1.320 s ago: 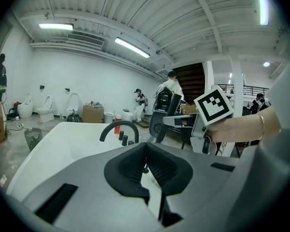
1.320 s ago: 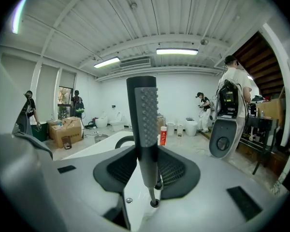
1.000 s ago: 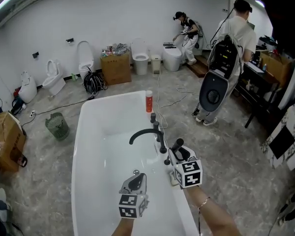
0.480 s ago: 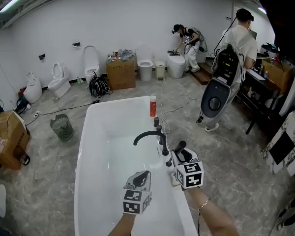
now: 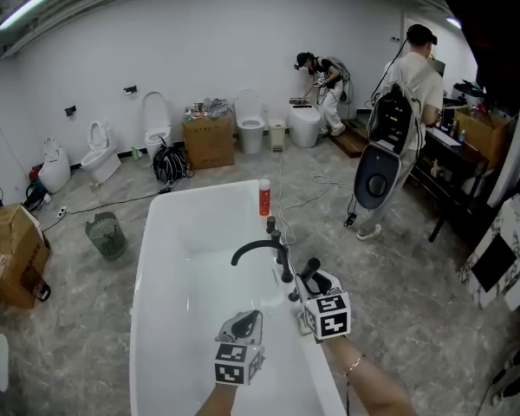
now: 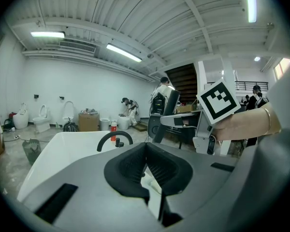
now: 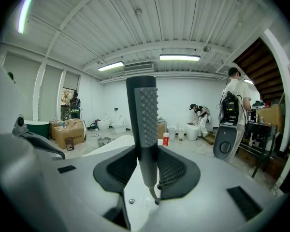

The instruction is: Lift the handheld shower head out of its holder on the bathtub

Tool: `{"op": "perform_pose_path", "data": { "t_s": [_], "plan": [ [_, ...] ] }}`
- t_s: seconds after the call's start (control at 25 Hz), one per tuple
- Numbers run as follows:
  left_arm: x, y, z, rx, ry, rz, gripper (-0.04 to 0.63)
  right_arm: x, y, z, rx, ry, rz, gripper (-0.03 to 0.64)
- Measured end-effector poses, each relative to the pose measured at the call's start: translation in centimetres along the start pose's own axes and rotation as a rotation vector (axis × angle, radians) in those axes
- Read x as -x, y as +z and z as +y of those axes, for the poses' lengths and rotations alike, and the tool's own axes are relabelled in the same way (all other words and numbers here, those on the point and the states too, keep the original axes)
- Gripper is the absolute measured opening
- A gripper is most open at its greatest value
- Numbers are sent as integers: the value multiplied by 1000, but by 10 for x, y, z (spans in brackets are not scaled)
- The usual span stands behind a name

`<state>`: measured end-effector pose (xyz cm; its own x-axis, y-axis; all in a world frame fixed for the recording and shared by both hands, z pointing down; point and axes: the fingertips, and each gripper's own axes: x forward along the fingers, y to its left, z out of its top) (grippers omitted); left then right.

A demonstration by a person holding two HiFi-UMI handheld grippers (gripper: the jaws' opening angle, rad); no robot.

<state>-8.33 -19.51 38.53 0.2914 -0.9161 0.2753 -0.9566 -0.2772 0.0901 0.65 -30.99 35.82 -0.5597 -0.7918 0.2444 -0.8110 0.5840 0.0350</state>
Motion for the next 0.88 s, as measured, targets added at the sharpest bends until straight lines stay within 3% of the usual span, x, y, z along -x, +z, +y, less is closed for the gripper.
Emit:
{"op": "perform_pose_path", "data": {
  "t_s": [0.88],
  "plan": [
    [-6,9,11,-13,9,-21,20,-6,2,4,-1,3,-2,135]
  ]
}}
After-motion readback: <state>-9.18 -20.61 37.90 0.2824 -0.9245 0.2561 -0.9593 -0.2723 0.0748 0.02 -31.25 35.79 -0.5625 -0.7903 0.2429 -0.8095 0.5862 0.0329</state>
